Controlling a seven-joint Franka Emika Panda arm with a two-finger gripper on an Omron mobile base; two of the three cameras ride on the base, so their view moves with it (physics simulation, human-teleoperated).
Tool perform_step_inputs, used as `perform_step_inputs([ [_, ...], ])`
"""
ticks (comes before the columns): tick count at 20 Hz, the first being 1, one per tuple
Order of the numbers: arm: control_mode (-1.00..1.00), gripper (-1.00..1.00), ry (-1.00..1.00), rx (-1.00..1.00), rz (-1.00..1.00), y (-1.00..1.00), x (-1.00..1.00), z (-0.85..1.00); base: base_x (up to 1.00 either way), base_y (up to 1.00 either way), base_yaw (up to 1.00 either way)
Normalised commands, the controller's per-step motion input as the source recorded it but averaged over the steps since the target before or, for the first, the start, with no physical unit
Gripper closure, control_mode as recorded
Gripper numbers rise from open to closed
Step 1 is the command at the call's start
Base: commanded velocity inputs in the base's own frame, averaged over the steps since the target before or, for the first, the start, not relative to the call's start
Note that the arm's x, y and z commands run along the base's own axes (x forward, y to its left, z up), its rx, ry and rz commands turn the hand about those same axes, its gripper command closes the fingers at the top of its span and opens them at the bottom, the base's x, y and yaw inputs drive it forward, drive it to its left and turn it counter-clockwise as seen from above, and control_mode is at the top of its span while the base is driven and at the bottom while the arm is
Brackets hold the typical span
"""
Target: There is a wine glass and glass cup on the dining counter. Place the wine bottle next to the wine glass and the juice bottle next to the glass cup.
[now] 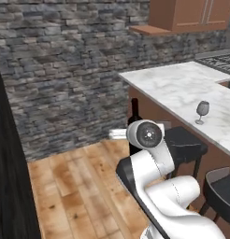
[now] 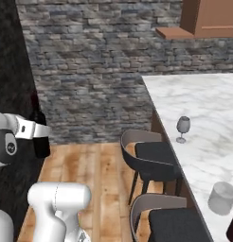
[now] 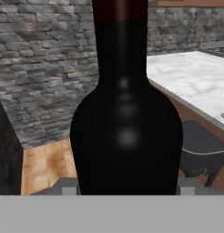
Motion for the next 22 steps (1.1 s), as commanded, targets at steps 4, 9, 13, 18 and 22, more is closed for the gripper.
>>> perform_step_inputs([
  [4, 1.0, 1.0, 0.0, 0.0, 0.0, 0.0, 0.0, 0.0, 0.56, 0.34, -0.36],
  [9, 1.0, 1.0, 0.0, 0.0, 0.0, 0.0, 0.0, 0.0, 0.48, 0.28, -0.45],
  [13, 1.0, 1.0, 0.0, 0.0, 0.0, 0.0, 0.0, 0.0, 0.3, 0.21, -0.64],
  [18, 1.0, 1.0, 0.0, 0.0, 0.0, 0.0, 0.0, 0.0, 0.21, 0.21, -0.68],
  [22, 1.0, 1.0, 0.0, 0.0, 0.0, 0.0, 0.0, 0.0, 0.32, 0.21, -0.61],
])
